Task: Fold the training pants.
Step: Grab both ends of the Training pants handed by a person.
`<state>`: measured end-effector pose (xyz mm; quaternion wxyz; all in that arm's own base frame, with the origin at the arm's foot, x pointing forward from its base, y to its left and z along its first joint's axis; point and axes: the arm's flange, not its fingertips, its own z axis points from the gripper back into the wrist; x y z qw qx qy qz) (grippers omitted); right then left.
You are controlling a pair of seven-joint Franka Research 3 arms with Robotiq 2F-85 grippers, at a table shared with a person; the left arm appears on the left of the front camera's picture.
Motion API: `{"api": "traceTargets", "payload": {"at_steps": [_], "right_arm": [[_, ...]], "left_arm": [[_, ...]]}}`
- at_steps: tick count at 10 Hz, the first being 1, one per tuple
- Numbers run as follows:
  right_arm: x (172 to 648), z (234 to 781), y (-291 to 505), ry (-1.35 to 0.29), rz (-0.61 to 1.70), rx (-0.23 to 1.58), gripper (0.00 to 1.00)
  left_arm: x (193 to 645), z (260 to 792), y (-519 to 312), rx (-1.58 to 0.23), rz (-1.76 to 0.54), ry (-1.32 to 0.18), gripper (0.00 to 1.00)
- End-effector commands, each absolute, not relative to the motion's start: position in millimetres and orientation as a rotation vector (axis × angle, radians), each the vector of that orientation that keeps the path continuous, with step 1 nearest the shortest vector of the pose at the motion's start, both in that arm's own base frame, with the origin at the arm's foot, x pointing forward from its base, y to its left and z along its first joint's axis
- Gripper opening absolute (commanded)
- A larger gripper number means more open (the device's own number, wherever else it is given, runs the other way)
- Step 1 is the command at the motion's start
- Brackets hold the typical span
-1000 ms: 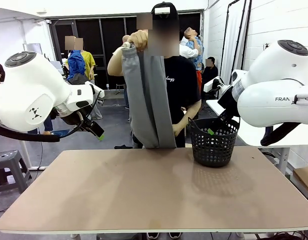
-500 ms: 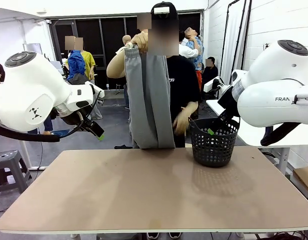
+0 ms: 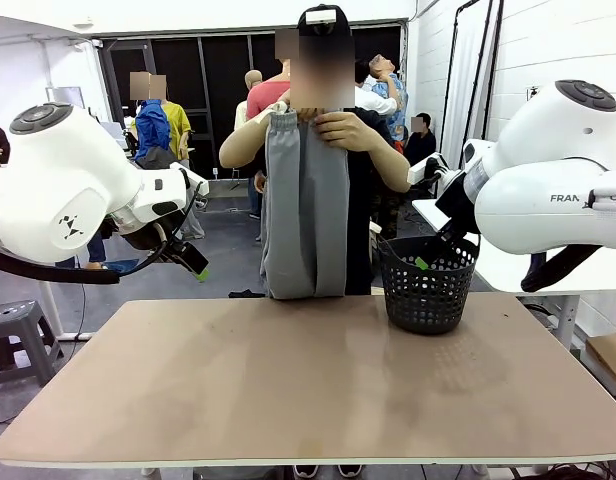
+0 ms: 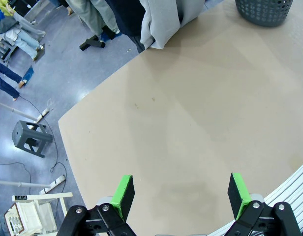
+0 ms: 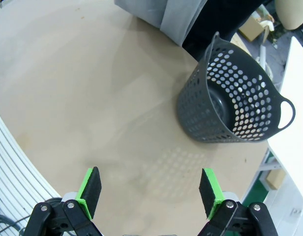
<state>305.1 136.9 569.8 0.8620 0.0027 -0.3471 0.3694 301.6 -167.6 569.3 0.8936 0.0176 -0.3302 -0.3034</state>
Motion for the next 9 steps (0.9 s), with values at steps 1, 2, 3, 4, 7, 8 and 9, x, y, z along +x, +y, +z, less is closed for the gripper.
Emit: {"api": "traceTargets", "payload": {"at_steps": [1,2,3,4,7,8,9], "right_arm": [[304.7,569.6,136.8,-0.725,0.774,0.011,1.0],[304.7,569.6,136.8,-0.725,0.774,0.011,1.0],[304.7,569.6,136.8,-0.725,0.774,0.011,1.0],[304.7,569.6,136.8,-0.725,0.774,0.011,1.0],[304.7,569.6,136.8,-0.725,0.774,0.011,1.0],[304.7,569.6,136.8,-0.725,0.774,0.011,1.0],[304.7,569.6,136.8,-0.725,0.774,0.011,1.0]], "left_arm": [[301.7,569.2,-166.9,0.043,-0.638,-0.685,1.0],[301.7,569.2,-166.9,0.043,-0.638,-0.685,1.0],[301.7,569.2,-166.9,0.043,-0.638,-0.685,1.0],[301.7,569.2,-166.9,0.043,-0.638,-0.685,1.0],[301.7,569.2,-166.9,0.043,-0.638,-0.685,1.0],[301.7,569.2,-166.9,0.043,-0.638,-0.685,1.0],[301.7,569.2,-166.9,0.043,-0.638,-0.685,1.0]]}}
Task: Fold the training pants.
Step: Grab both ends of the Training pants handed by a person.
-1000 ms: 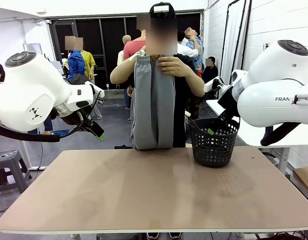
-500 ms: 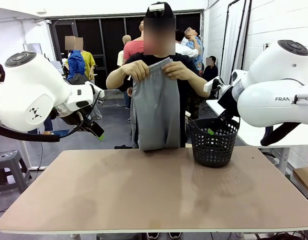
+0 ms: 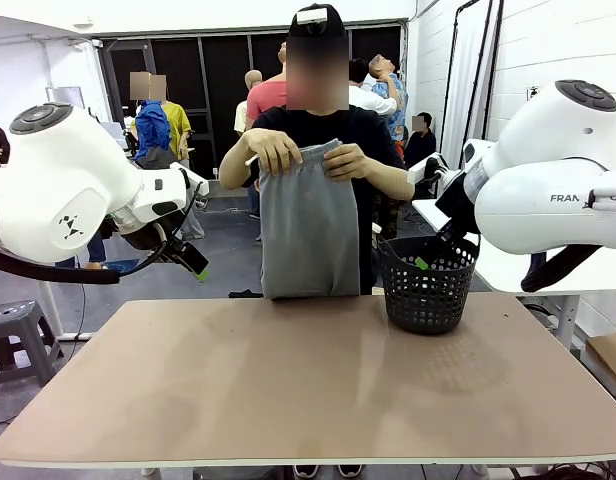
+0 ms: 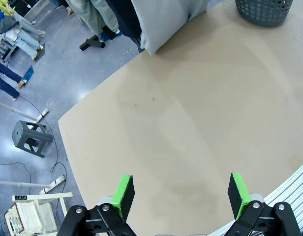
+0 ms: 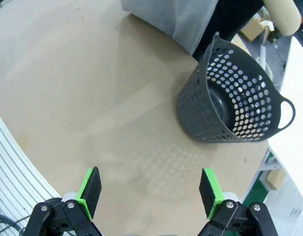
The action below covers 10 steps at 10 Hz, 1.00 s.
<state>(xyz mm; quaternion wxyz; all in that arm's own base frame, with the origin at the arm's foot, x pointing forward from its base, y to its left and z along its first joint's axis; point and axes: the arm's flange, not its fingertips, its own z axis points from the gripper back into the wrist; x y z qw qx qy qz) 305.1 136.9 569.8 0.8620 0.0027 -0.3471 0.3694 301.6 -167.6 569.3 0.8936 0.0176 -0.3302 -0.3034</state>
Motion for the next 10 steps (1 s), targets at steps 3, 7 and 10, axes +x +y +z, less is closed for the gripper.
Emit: {"api": "traceTargets", "payload": {"at_steps": [3,7,10], "right_arm": [[304.7,569.6,136.8,-0.725,0.774,0.011,1.0],[304.7,569.6,136.8,-0.725,0.774,0.011,1.0],[304.7,569.6,136.8,-0.725,0.774,0.011,1.0]], "left_arm": [[301.7,569.2,-166.9,0.043,-0.638,-0.685,1.0],[301.7,569.2,-166.9,0.043,-0.638,-0.685,1.0],[301.7,569.2,-166.9,0.043,-0.638,-0.685,1.0]]}}
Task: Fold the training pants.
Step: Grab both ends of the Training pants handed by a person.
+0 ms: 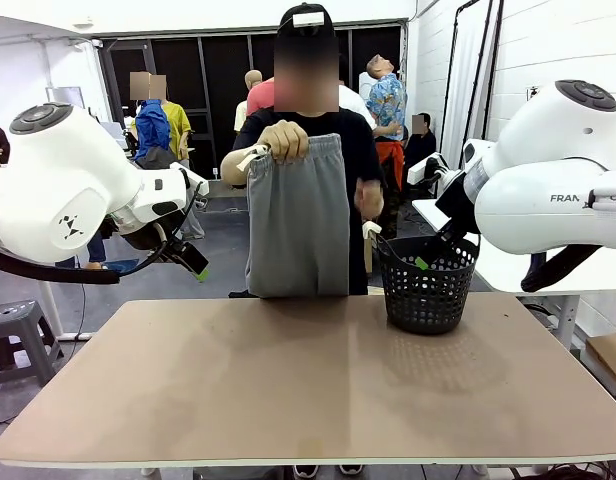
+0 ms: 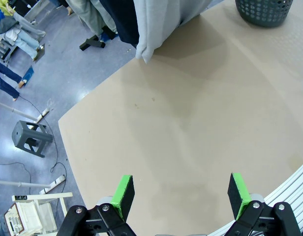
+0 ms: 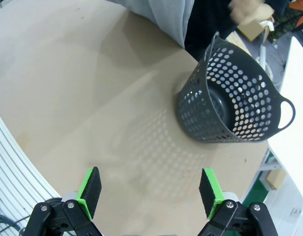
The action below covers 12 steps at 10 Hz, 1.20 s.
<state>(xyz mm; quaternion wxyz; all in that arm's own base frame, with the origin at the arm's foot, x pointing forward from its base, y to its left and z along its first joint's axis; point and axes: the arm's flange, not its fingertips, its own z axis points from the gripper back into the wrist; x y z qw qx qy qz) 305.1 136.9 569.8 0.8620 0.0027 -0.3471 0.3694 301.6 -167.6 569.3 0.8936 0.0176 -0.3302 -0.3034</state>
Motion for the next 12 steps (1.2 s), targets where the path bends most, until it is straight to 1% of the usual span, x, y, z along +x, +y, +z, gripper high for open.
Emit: {"api": "traceTargets", "payload": {"at_steps": [1,12], "right_arm": [[304.7,569.6,136.8,-0.725,0.774,0.011,1.0],[304.7,569.6,136.8,-0.725,0.774,0.011,1.0]], "left_arm": [[301.7,569.2,-166.9,0.043,-0.638,-0.685,1.0],[301.7,569.2,-166.9,0.043,-0.638,-0.685,1.0]]}}
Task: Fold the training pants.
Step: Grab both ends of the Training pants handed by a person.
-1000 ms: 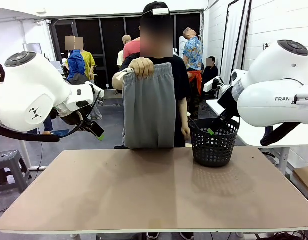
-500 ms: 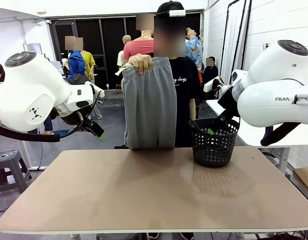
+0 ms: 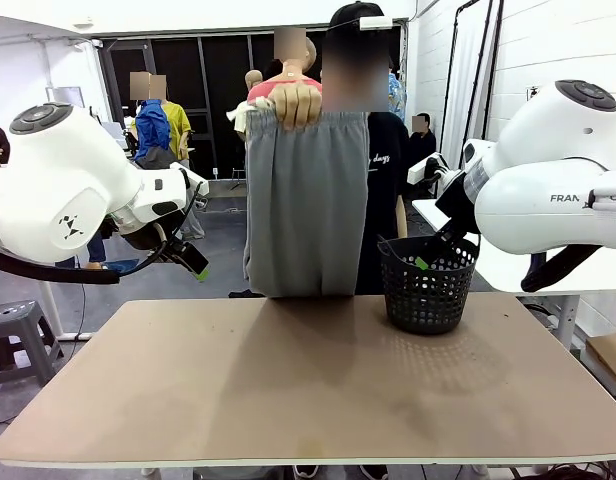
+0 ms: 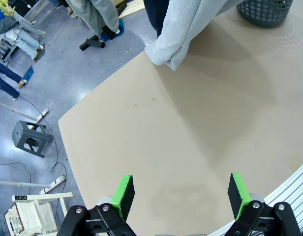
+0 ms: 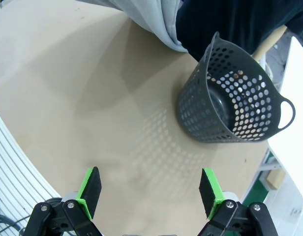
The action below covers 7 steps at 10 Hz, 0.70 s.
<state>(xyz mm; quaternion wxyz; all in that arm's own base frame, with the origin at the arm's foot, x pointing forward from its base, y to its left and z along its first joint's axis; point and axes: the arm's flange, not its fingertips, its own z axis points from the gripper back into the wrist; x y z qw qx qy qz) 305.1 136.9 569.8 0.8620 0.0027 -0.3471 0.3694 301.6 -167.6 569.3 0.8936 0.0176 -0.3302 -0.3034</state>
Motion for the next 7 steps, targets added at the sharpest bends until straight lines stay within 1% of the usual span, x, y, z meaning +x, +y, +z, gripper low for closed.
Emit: {"api": "traceTargets", "payload": {"at_steps": [1,7], "right_arm": [[304.7,569.6,136.8,-0.725,0.774,0.011,1.0],[304.7,569.6,136.8,-0.725,0.774,0.011,1.0]], "left_arm": [[301.7,569.2,-166.9,0.043,-0.638,-0.685,1.0],[301.7,569.2,-166.9,0.043,-0.638,-0.685,1.0]]}}
